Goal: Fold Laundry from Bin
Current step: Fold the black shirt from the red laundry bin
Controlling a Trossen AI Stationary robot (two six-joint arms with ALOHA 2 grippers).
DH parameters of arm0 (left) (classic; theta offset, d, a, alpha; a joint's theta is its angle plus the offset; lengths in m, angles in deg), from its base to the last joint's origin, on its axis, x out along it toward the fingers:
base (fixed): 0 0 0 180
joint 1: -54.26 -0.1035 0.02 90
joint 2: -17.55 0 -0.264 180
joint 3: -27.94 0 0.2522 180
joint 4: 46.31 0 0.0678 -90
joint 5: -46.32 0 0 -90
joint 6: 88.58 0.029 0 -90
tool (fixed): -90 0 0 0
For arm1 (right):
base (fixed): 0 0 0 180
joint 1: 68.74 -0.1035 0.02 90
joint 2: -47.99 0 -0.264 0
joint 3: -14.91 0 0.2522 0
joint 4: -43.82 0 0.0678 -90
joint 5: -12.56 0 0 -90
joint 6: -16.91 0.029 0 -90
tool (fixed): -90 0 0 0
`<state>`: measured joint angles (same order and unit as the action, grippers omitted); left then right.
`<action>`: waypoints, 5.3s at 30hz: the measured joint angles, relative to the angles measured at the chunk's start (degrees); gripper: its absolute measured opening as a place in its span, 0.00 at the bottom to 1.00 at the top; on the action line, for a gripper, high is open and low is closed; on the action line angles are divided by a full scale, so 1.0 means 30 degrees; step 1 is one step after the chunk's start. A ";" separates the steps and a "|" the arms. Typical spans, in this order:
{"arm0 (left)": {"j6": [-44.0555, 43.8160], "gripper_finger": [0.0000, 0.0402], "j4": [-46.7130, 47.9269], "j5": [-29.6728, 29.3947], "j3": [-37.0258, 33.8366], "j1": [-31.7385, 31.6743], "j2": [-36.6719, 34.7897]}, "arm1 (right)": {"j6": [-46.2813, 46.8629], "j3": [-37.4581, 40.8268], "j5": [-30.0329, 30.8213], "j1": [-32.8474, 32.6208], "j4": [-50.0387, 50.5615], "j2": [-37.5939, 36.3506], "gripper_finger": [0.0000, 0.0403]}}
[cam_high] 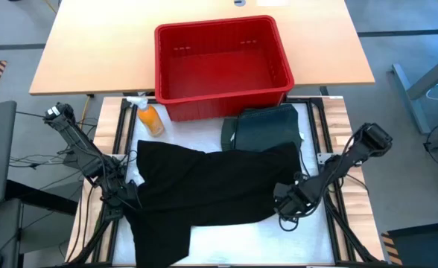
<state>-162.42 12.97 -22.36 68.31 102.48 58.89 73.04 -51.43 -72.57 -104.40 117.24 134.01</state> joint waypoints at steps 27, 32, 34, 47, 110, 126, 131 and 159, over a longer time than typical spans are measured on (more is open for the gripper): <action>-0.0885 0.00 -0.0146 -0.1417 0.0000 0.0000 0.0007 | -1.1994 -0.7516 -0.5595 0.4423 0.7824 0.2339 0.04; -0.0767 0.00 -0.0138 -0.1438 0.0000 0.0000 0.0007 | -1.6955 -0.9436 -0.5631 0.6393 0.6201 0.2651 0.04; -0.0767 0.00 -0.0138 -0.1442 0.0000 0.0000 0.0001 | -1.8597 -0.9167 -0.5060 0.7460 0.5057 0.3075 0.05; -0.1065 0.00 -0.1107 -0.1720 0.0000 0.0000 -0.0015 | -1.7220 -0.7308 -0.6378 0.9908 0.8743 0.7696 0.06; -0.1399 0.00 -0.3446 0.1930 -0.0007 0.0466 -0.0036 | 1.4783 0.6763 -0.1581 -0.4151 -0.8835 -0.4840 0.52; -0.0865 0.00 -0.3449 0.0234 -0.0007 0.0466 -0.0030 | 1.4051 0.5782 -0.1862 -0.2914 -1.1640 -0.0190 0.17; 0.0003 0.00 -0.5123 -0.0752 -0.0007 0.0430 -0.0233 | 1.1209 0.4934 -0.0606 -0.1446 -0.9791 -0.2064 0.06; 1.7842 0.00 -0.1768 -1.7799 1.4615 0.0350 -0.5034 | 0.0220 -0.8548 1.2507 -0.2618 0.0025 -1.6564 0.05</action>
<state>-108.90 7.66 -75.76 112.16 103.53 43.79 73.70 -77.07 -35.05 -112.25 117.32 84.32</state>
